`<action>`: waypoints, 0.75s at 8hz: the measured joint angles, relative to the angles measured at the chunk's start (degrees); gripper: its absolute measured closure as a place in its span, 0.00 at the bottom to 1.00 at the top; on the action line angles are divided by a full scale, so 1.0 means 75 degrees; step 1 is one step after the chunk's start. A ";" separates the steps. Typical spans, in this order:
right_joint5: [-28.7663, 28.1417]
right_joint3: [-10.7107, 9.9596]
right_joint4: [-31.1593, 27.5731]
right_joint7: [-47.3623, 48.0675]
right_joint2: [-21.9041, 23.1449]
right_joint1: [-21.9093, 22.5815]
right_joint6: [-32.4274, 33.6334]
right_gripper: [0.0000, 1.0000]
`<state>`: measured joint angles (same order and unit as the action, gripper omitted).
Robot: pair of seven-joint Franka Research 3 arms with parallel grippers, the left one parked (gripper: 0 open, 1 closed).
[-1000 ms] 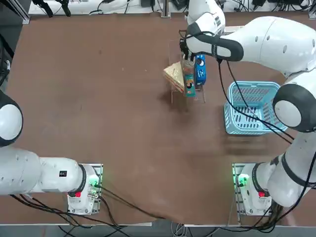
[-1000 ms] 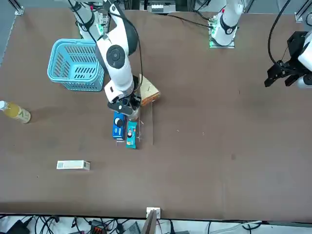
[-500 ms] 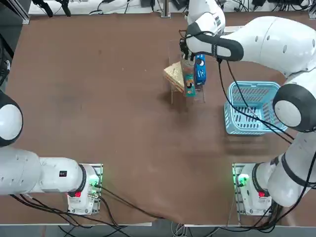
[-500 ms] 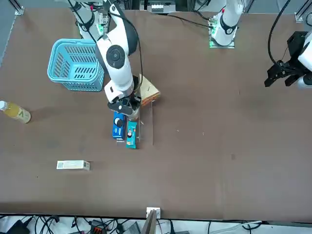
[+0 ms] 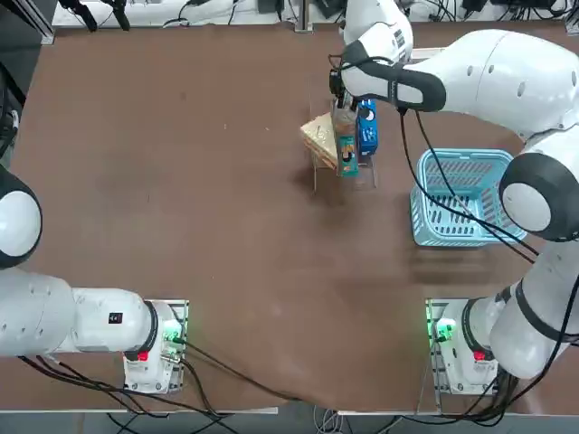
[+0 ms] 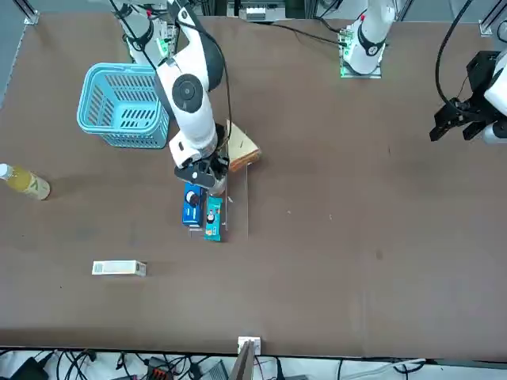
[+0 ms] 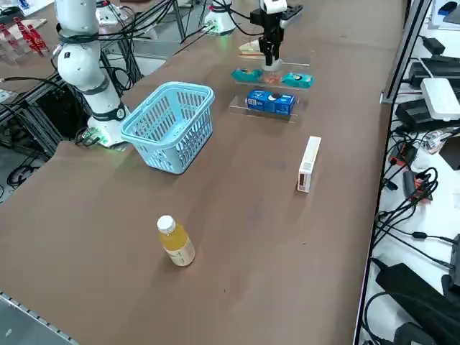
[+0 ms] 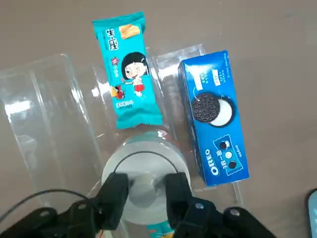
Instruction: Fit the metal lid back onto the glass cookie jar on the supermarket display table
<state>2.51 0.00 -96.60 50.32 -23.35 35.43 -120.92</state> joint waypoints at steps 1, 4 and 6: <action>0.0000 -0.0003 0.0018 -0.0003 -0.0009 -0.0004 -0.0012 0.47; 0.0000 -0.0013 0.0044 -0.0005 -0.0013 -0.0008 0.0028 0.45; 0.0000 -0.0023 0.0155 -0.0005 -0.0007 -0.0021 0.0148 0.42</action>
<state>2.51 -0.17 -95.44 50.28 -23.40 35.27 -119.81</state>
